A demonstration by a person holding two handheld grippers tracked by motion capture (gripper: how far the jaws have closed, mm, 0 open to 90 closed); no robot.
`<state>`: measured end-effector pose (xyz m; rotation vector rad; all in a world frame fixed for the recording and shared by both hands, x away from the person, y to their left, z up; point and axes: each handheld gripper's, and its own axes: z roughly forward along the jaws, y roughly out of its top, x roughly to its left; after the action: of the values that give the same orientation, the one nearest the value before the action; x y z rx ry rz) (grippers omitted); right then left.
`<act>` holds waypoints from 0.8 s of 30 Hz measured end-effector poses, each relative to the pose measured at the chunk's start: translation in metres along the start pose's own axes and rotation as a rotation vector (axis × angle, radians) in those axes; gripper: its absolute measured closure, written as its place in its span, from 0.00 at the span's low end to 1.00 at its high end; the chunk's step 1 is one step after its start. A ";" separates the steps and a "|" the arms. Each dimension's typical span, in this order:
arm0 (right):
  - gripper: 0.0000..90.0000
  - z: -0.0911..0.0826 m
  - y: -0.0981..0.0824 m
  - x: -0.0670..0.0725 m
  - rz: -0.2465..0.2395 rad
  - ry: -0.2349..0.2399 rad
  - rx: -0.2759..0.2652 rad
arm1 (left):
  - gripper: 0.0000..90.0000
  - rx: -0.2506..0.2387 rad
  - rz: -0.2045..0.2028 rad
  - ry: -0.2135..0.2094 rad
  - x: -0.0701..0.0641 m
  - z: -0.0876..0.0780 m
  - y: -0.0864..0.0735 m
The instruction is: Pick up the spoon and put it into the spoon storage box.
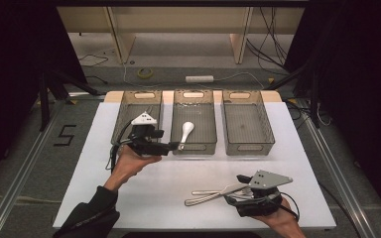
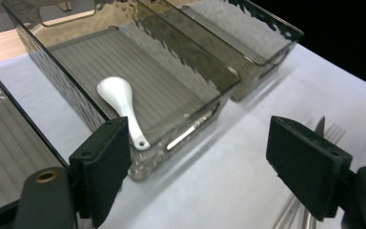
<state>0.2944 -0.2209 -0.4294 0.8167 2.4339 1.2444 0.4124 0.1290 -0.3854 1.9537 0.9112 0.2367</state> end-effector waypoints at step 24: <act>0.29 0.051 0.022 0.007 -0.204 0.105 0.270 | 0.19 -0.080 0.080 -0.002 -0.016 -0.031 -0.060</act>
<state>0.3214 -0.1737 -0.4414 0.5598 2.7301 0.9199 0.3558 0.1560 -0.4141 1.9176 0.8108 0.3126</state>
